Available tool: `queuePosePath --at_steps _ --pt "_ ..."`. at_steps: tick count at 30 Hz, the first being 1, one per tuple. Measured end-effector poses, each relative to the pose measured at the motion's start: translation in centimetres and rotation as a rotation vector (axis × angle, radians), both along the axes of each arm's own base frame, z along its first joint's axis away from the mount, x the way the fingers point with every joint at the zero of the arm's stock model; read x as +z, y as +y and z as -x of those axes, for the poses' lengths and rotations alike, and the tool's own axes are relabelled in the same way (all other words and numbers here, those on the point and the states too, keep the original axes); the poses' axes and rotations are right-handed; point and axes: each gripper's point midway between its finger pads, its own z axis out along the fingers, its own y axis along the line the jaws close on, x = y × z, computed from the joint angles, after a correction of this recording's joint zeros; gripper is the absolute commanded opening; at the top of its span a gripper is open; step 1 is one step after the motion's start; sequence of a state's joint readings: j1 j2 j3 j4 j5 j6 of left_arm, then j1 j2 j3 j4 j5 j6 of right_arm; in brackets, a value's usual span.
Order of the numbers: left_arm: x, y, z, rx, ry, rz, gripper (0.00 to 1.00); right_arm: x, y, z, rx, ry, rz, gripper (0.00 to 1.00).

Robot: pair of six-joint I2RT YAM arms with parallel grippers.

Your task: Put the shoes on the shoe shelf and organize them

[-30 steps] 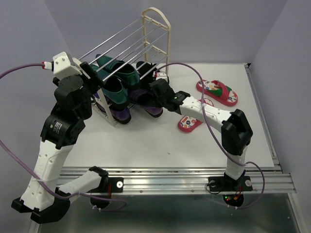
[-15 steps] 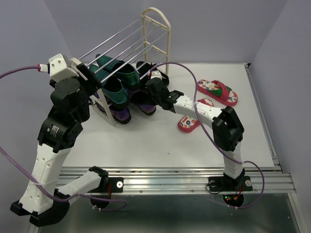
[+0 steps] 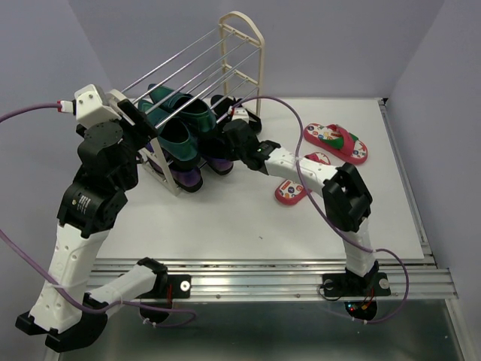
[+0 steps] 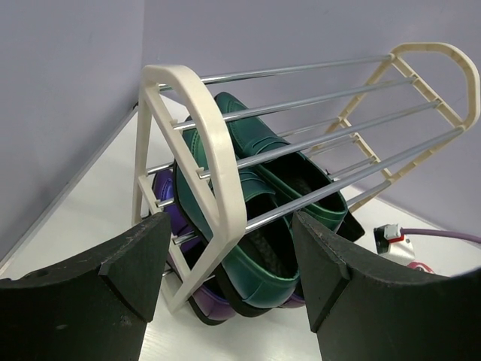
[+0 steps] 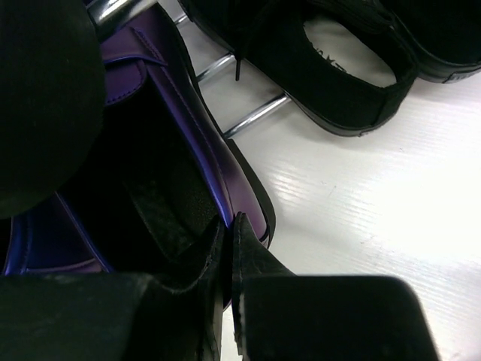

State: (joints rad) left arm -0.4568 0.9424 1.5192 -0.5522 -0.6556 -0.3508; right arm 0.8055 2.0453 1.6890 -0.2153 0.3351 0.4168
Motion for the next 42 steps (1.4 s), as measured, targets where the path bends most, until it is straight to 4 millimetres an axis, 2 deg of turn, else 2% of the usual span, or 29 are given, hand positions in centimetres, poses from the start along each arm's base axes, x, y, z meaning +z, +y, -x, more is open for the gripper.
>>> queuePosePath --at_steps 12,24,28,31,35,37,42 --pt "-0.2 0.2 0.4 0.001 0.009 0.002 0.76 -1.7 1.8 -1.4 -0.011 0.001 -0.044 0.01" --pt "-0.4 0.2 0.5 0.001 0.017 0.000 0.76 -0.2 2.8 -2.3 -0.021 -0.042 -0.120 0.01" --pt "-0.5 0.2 0.5 0.001 0.019 0.000 0.76 -0.3 2.9 -2.3 -0.021 -0.042 -0.127 0.01" --pt "-0.5 0.2 0.5 0.001 0.019 0.002 0.76 -0.8 3.2 -2.4 -0.018 -0.035 -0.133 0.25" --pt "-0.5 0.2 0.5 0.001 0.019 0.003 0.76 -0.4 3.9 -2.7 -0.017 -0.050 -0.181 0.42" --pt "-0.5 0.2 0.5 0.001 0.019 0.003 0.76 0.5 4.3 -3.0 -0.016 -0.069 -0.215 0.46" --pt "-0.5 0.2 0.5 0.001 0.019 0.004 0.76 1.1 4.1 -2.6 -0.007 -0.067 -0.228 0.49"
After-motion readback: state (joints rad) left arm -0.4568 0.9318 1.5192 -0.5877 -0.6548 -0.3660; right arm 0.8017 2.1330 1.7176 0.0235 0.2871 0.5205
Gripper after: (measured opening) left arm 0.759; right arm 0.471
